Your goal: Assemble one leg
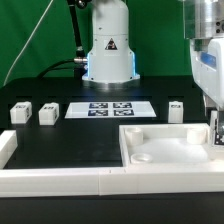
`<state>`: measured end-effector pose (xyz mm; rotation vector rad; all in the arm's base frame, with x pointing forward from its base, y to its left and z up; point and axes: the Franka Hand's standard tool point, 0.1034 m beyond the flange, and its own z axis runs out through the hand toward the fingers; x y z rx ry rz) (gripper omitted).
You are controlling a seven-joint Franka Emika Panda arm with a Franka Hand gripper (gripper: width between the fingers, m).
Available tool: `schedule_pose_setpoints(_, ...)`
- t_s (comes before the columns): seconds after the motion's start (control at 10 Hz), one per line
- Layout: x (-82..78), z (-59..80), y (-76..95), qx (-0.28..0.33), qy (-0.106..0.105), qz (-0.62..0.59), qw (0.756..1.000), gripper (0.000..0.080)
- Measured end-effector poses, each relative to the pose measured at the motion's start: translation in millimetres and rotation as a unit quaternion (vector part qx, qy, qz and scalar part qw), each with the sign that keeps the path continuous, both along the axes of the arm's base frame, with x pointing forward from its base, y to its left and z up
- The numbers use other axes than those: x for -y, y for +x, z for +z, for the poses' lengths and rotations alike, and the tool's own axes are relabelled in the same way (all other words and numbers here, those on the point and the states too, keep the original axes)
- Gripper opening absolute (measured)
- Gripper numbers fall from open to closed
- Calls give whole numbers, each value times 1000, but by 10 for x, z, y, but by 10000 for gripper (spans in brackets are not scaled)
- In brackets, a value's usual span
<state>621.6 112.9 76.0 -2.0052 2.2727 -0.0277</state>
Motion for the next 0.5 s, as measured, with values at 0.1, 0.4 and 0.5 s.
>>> schedule_pose_setpoints(0.1, -9, 0, -2, 0, 1, 6, 1000, 630)
schedule_pose_setpoints(0.4, -14, 0, -3, 9, -14, 154, 988, 649)
schedule_pose_setpoints(0.5, -22, 0, -4, 9, -11, 148, 989, 649)
